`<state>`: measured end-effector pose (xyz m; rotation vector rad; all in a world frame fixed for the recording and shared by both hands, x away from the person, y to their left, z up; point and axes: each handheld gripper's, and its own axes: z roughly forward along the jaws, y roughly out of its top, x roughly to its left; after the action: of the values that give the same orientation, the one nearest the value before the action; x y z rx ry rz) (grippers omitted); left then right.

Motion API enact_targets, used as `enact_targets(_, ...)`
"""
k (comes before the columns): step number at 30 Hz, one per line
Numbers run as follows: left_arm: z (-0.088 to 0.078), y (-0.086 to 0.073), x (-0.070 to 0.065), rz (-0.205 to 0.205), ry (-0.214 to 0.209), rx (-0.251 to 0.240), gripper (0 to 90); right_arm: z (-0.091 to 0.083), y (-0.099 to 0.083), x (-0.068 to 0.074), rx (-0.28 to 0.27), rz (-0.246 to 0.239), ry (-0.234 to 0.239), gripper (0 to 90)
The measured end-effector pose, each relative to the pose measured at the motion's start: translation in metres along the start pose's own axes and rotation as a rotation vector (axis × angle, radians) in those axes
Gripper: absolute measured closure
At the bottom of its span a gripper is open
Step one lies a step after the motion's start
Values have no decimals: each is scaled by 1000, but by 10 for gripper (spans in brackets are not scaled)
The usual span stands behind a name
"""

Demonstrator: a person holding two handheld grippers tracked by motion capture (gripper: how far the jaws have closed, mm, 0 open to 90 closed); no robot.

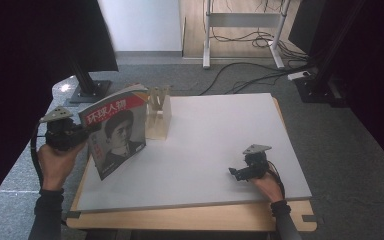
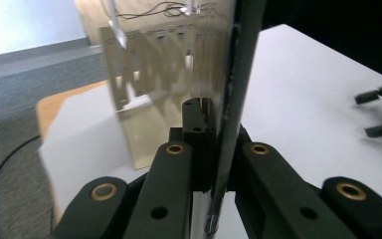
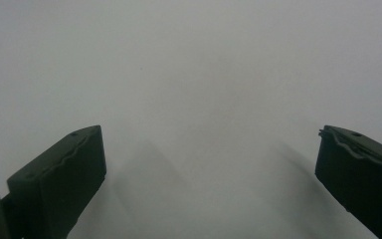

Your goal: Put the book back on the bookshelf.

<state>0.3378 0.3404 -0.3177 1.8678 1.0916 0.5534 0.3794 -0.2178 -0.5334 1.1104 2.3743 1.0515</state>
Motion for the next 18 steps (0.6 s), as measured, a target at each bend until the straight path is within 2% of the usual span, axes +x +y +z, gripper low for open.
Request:
enact_targets(5,-5,-4,14,-32,54,-6,870,2,0,1,19,-9,-2,0)
enact_targets(10,-5,-4,24,-64,86,-24,870,3,0,1,22,-12,-5,0)
enact_targets(18,16,8,28,-82,102,-38,870,3,-1,1,23,-12,-5,0)
